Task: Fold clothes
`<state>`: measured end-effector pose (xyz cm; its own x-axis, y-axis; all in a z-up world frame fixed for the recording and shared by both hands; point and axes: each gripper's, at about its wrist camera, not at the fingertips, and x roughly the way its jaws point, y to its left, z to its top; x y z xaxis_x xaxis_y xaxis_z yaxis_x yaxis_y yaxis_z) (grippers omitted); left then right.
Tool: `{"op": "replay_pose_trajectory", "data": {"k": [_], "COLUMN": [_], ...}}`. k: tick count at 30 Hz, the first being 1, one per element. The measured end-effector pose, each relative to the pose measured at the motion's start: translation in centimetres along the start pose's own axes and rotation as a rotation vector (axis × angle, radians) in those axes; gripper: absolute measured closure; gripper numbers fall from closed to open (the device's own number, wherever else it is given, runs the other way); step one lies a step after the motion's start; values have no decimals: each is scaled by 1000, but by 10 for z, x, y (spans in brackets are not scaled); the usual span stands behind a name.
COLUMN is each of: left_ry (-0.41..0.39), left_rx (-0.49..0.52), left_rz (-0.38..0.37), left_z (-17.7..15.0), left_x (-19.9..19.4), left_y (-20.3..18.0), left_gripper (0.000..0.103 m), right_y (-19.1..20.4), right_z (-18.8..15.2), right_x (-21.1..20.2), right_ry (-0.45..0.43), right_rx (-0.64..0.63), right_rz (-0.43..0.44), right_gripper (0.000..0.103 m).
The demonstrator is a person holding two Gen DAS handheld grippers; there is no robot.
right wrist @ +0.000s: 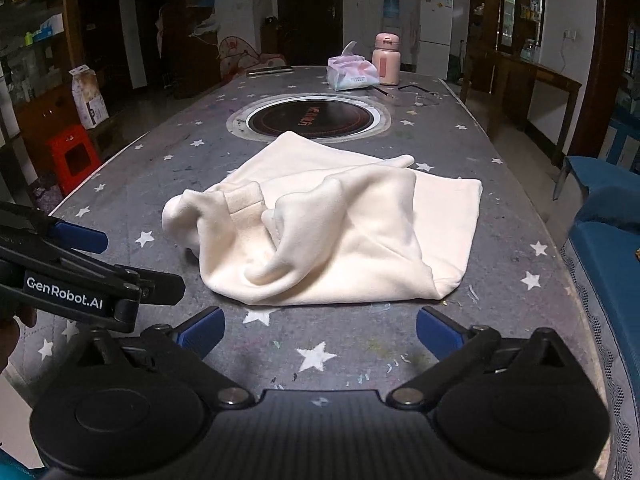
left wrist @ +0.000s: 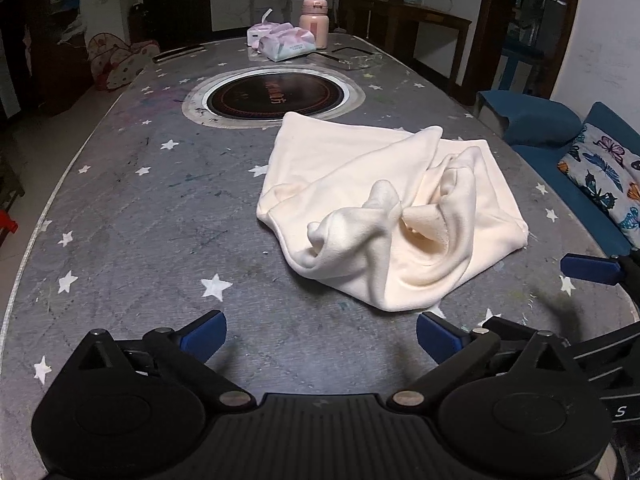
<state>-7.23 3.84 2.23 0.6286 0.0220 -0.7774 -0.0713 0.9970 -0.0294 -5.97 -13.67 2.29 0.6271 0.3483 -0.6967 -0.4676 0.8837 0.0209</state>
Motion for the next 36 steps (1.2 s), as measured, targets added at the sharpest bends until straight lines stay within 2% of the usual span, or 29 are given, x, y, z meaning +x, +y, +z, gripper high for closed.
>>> {"op": "replay_pose_trajectory", "data": {"k": [20, 36], "left_ry": [33, 14], "left_rx": [7, 4], "left_rz": [18, 23], "left_z": [4, 17], "left_x": [11, 12], "left_y": [-1, 4], "left_gripper": [0, 0], "right_y": [3, -1], "right_z": [2, 15], "right_x": [12, 18], "right_ry": [33, 14], "right_rx": [-1, -6], "right_rz": [-1, 6], "right_gripper": [0, 0]}}
